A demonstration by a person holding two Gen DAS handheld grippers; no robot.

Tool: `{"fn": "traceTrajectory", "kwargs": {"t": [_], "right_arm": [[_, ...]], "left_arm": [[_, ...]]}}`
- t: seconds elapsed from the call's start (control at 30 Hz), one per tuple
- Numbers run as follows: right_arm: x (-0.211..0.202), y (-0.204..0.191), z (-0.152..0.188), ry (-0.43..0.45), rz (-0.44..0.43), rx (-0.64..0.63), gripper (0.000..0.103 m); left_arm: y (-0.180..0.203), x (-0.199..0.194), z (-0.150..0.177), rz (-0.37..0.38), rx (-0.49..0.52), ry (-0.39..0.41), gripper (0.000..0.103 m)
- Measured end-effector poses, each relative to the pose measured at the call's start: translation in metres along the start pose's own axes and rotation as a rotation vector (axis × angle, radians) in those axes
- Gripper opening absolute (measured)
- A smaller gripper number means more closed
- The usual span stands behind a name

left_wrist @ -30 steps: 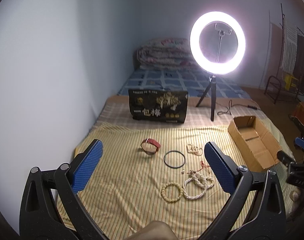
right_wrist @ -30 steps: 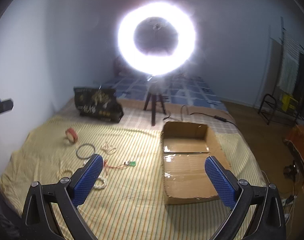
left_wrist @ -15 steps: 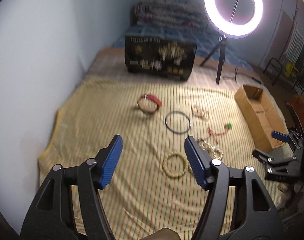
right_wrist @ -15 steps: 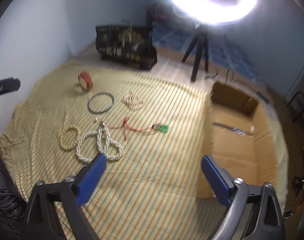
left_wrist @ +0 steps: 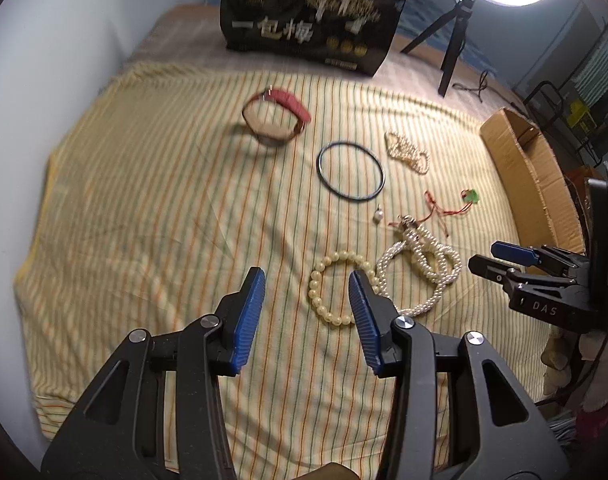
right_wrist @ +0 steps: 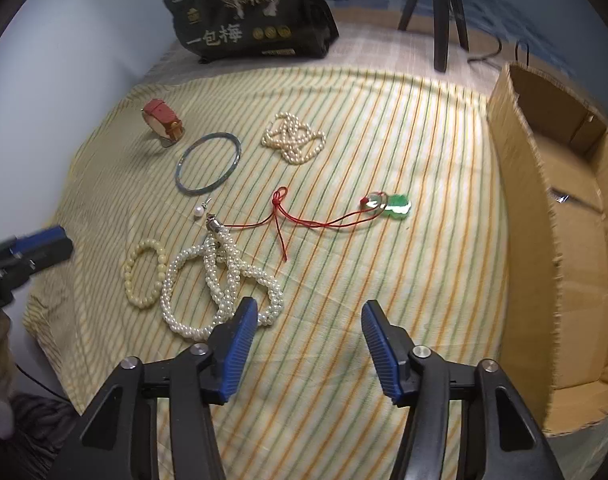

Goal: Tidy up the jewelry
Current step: 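Lower the left tool to the cream bead bracelet while the right tool lowers to the pearl necklace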

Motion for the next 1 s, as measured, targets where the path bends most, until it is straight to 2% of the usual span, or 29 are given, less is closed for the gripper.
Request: {"fn": "traceTrajectory", "kwargs": {"t": [0.2, 0.27, 0.4, 0.6, 0.77, 1.0], "right_arm": [[0.011, -0.002, -0.001, -0.034, -0.025, 0.022, 0.043], [0.013, -0.001, -0.002, -0.037, -0.033, 0.034, 0.041], [0.016, -0.002, -0.004, -0.04, -0.035, 0.038, 0.038], [0.021, -0.005, -0.006, -0.043, -0.027, 0.028, 0.036], [0.024, -0.006, -0.007, -0.044, -0.023, 0.025, 0.034], [0.027, -0.007, -0.009, -0.048, -0.021, 0.022, 0.033]], "left_arm": [[-0.006, 0.028, 0.002, 0.031, -0.05, -0.087, 0.03], [-0.008, 0.034, 0.002, 0.024, -0.056, -0.096, 0.029], [-0.01, 0.044, 0.001, 0.023, -0.066, -0.11, 0.02], [0.001, 0.05, 0.0, 0.042, -0.031, -0.116, 0.019], [0.007, 0.061, -0.002, 0.011, -0.014, -0.134, 0.014], [0.005, 0.071, 0.0, -0.004, -0.015, -0.158, 0.014]]}}
Point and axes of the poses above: each gripper's, at about its wrist camera, not at the fingertips, and x roughly the way its jaws point, y to its right, z to its underside, the point moved 3 cm from there along x, roughly the way its jaws point
